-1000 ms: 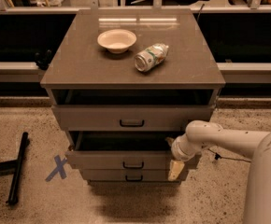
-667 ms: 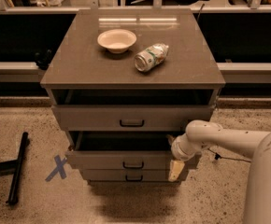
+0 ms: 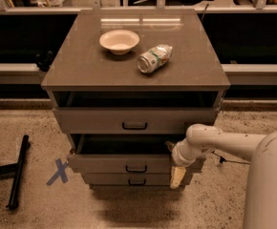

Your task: Open middle drawer

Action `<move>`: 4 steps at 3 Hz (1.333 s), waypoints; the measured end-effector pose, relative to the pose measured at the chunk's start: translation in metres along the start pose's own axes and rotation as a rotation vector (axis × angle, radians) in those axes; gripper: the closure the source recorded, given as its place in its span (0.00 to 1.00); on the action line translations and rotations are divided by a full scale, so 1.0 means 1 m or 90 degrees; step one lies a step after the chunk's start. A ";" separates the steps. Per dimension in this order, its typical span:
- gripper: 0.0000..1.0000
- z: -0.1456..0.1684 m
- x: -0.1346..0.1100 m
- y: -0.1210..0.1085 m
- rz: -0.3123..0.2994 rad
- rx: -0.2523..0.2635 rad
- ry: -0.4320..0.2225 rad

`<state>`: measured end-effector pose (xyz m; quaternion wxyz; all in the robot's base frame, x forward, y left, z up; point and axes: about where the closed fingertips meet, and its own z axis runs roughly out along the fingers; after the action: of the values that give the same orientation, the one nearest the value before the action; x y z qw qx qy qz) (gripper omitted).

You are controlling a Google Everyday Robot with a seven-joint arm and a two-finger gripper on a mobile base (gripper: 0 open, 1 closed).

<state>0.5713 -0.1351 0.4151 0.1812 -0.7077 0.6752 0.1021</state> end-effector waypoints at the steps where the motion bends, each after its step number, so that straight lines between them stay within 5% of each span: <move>1: 0.14 0.004 -0.003 0.009 -0.001 0.000 0.003; 4: 0.84 0.002 0.000 0.058 0.024 -0.011 0.014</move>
Offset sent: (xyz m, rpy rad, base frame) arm -0.0379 0.0045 -0.0064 -0.0393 0.0139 -0.0375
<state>0.5141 -0.1356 0.4069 0.1659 -0.6976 0.6893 0.1036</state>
